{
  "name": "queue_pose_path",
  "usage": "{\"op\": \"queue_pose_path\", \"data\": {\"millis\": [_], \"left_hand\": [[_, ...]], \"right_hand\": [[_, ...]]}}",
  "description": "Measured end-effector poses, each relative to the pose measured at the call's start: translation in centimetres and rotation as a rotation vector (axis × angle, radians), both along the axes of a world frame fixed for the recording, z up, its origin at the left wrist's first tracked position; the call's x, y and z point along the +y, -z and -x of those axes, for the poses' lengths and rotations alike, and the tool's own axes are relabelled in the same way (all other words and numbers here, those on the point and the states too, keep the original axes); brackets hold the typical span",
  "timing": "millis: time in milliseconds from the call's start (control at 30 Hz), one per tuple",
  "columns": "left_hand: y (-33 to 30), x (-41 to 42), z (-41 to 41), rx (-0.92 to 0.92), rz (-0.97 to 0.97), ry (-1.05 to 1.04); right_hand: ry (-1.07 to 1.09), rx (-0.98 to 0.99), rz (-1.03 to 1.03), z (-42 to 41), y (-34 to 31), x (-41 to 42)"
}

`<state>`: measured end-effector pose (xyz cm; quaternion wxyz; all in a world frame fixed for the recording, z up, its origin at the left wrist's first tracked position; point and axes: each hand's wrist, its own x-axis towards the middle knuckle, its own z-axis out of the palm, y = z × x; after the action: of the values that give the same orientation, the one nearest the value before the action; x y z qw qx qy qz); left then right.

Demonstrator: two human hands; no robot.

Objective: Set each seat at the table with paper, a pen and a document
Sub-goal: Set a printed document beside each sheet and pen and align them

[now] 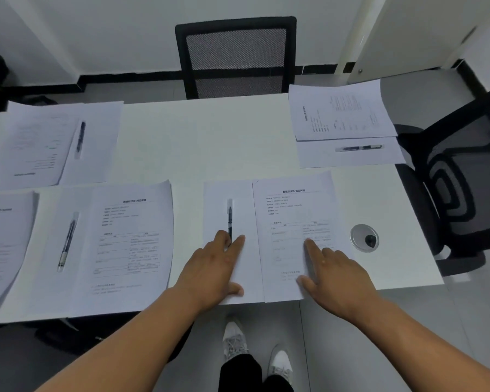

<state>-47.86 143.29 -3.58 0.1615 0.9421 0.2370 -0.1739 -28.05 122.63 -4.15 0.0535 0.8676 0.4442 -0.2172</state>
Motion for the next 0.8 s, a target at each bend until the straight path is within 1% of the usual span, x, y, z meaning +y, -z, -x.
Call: {"op": "queue_pose_path", "data": {"millis": [267, 467, 800], "left_hand": [[-5.9, -0.5, 0.3, -0.079, -0.064, -0.079], [-12.1, -1.7, 1.5, -0.119, -0.141, -0.125], [-21.9, -3.4, 8.9, -0.152, -0.277, -0.305]], "right_hand": [[-0.052, -0.019, -0.041, 0.9, -6.3, 1.2], [-0.150, -0.054, -0.133, 2.0, -12.3, 2.1], [-0.323, -0.087, -0.325, 7.1, -21.9, 5.3]]}}
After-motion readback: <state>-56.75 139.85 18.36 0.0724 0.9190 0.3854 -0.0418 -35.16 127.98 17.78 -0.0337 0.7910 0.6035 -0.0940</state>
